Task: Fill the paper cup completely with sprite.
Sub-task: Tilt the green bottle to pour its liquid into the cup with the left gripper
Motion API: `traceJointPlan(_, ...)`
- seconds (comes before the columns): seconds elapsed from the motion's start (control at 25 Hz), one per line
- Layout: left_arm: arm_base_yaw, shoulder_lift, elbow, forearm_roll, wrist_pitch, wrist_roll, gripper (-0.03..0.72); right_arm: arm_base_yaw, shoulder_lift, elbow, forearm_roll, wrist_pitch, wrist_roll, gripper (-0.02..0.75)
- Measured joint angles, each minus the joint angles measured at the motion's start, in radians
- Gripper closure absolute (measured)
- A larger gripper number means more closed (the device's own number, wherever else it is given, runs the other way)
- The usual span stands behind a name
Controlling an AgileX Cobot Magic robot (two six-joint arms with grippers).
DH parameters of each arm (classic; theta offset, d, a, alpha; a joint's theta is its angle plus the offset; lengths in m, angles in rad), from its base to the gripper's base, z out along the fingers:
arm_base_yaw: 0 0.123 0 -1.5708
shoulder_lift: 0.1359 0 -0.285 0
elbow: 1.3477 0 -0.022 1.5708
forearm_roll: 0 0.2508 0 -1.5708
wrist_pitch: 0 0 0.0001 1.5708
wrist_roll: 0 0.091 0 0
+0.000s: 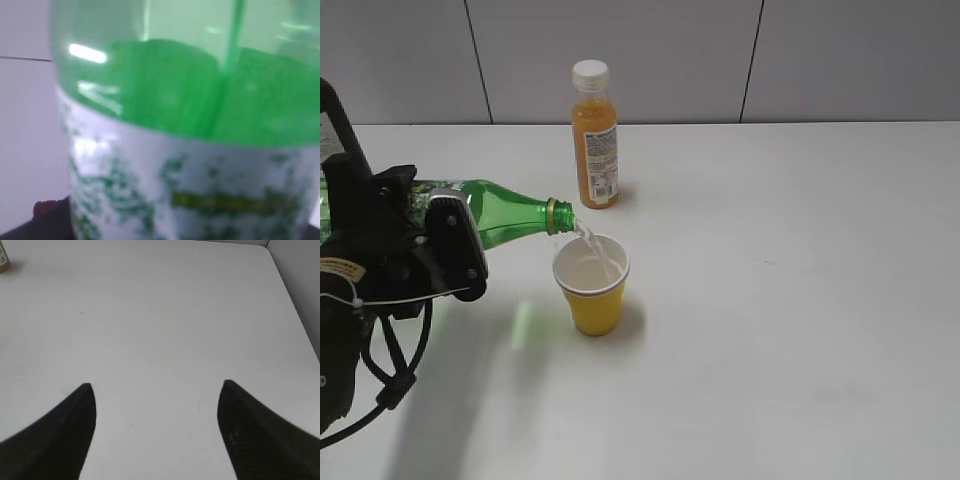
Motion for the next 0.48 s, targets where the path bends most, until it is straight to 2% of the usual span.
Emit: traceJointPlan(0.48,0.0,0.0,0.0,-0.024,-0.001,0.028,0.251,0.0,0.0,0.0,0.0,0.0,0.0,0.153)
